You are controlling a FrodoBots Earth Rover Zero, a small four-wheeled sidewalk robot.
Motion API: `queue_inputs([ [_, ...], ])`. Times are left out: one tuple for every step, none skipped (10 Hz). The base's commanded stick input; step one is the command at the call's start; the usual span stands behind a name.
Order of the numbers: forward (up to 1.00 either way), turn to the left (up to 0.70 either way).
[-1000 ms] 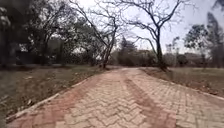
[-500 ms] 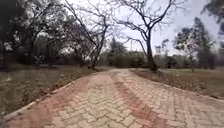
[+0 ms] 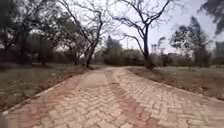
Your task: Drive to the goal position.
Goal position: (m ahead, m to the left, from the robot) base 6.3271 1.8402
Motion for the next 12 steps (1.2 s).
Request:
queue_inputs([
  [0.7, 0.0],
  [0.7, 0.0],
  [0.7, 0.0],
  [0.7, 0.0],
  [0.7, 0.0],
  [0.7, 0.0],
  [0.7, 0.0],
  [0.7, 0.0],
  [0.7, 0.0],
  [0.7, 0.0],
  [0.7, 0.0],
  [0.7, 0.0],
])
